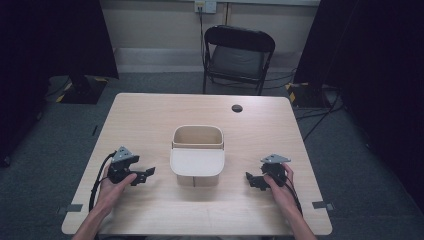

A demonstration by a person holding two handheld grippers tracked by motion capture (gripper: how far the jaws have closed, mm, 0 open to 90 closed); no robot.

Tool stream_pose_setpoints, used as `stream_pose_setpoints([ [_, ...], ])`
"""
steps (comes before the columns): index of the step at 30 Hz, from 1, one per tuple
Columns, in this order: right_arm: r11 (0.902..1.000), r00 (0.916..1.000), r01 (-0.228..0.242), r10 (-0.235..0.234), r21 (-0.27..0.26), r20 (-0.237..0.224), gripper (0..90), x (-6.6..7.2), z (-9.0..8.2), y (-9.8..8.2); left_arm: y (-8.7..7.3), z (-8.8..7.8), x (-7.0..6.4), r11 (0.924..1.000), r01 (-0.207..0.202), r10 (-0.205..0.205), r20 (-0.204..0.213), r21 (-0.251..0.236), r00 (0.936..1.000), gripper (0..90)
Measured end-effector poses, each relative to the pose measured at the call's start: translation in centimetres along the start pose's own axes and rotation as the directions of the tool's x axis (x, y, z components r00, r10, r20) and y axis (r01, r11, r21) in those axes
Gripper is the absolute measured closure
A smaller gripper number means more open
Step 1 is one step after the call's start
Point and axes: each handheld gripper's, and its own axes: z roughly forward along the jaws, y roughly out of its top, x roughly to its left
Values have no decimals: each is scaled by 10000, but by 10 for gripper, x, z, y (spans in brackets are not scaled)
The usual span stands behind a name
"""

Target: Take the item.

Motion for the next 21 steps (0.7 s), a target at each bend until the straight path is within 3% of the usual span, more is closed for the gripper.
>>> stream_pose_setpoints([
  [4, 10000, 10000, -3, 3, 1, -1, 94, 0, 0, 0, 4, -3, -4, 9999, -58, 61, 192, -148, 9998, 162],
  [11, 10000, 10000, -3, 3, 0, -2, 94, 0, 0, 0, 9, -5, -12, 9981, 261, -211, 894, -558, 9958, 166],
  [12, 10000, 10000, -1, 1, 0, -1, 94, 0, 0, 0, 10, -5, -13, 9984, 85, -31, 968, -558, 9953, 166],
  [21, 10000, 10000, 1, -1, -2, 0, 94, 0, 0, 0, 14, -6, -23, 9974, -113, 200, 1226, -714, 9923, 166],
])
